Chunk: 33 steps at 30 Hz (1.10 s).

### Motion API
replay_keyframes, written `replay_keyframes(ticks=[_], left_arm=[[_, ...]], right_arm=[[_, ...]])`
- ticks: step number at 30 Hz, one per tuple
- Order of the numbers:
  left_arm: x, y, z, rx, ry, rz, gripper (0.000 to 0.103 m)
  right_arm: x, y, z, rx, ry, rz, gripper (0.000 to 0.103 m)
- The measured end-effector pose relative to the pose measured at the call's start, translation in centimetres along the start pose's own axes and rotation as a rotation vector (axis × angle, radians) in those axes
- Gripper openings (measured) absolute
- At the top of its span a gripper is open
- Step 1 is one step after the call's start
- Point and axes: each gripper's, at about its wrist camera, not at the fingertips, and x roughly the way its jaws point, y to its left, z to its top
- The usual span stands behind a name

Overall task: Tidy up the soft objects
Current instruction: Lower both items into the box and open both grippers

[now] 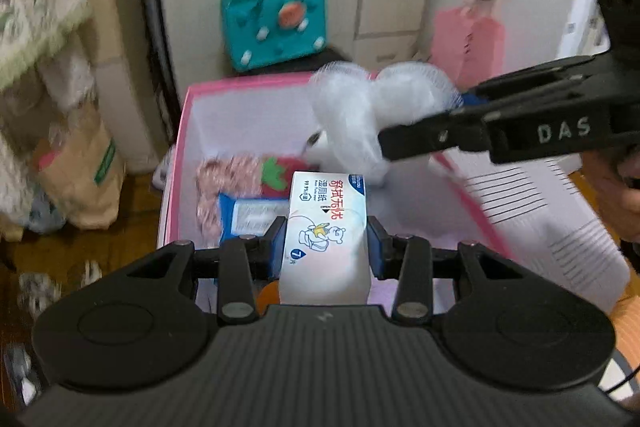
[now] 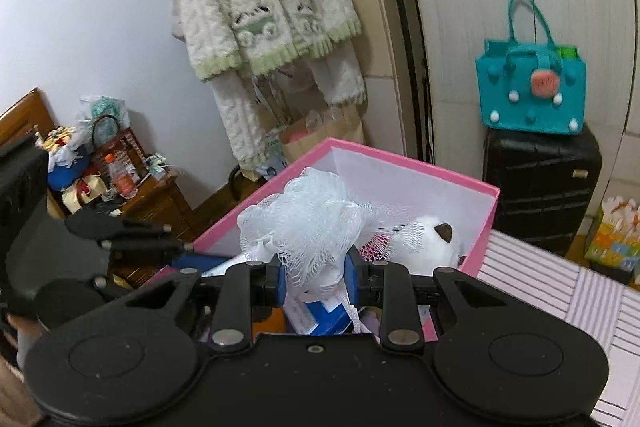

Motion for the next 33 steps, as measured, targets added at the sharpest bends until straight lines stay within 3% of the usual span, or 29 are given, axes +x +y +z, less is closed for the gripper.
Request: replay_keyframes(ticks=[4, 10, 15, 18, 22, 33], left_arm=[[2.6, 1.1, -0.3, -0.039, 0.068, 0.019, 0.039], [4.4, 1.8, -0.6, -0.086, 0.132, -0.01, 0.04], [5.2, 2.3, -0.8, -0.158, 0.163, -0.054, 0.04], [5.1, 2.7, -0.8, -0.2, 0.173, -0.099, 0.041], [4.5, 2.5, -0.7, -0.199, 0.153, -0.101, 0.05], [1.2, 2.1, -1.2, -0.166, 0.088, -0.007, 0.068]], right_arm=[[2.5, -1.3, 0.2, 0.043, 0.038, 0.002, 0.032], [4.7, -1.6, 1.4, 0.09, 0.036, 0.052, 0.032], [5.9, -1.9, 1.1, 0.074, 0.075, -0.039, 0.032], [5.9, -1.6, 0.6, 0.03, 0.096, -0.114, 0.038], [5.1, -1.3, 0.4, 0.024, 0.12, -0.108, 0.046], [-0.7, -0.9, -1.6, 0.07, 0.034, -0.136, 0.061]])
